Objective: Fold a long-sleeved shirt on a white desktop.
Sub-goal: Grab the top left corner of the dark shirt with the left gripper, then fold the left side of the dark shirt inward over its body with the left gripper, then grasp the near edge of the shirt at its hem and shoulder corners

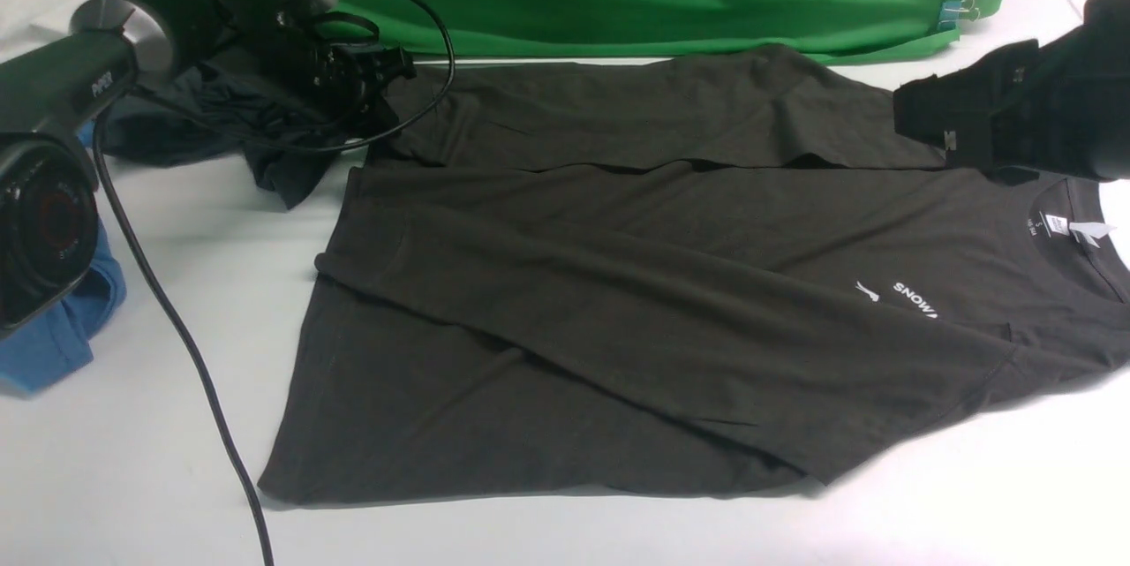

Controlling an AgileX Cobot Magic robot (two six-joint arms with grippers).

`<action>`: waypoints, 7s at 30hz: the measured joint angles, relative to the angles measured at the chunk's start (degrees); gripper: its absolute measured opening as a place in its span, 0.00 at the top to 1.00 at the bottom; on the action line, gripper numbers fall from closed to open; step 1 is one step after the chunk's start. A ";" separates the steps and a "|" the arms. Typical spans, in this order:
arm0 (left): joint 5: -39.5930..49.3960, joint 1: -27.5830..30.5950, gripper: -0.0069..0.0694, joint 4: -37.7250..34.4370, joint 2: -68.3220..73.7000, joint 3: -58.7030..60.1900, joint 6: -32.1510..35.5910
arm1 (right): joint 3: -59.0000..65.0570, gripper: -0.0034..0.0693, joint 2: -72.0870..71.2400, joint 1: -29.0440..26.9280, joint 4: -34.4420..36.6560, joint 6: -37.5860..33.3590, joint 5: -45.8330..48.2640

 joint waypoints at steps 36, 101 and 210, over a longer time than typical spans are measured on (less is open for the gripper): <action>24.03 3.85 0.87 -1.15 -17.13 2.20 13.01 | 0.00 0.62 0.00 0.00 0.00 0.06 2.58; -4.81 2.54 0.47 -1.85 -45.15 75.69 8.02 | 0.00 0.62 0.00 0.00 -5.42 -1.40 8.71; -3.85 2.54 0.86 4.78 -67.74 79.29 8.28 | 16.04 0.38 24.83 11.09 -5.01 -43.39 -0.67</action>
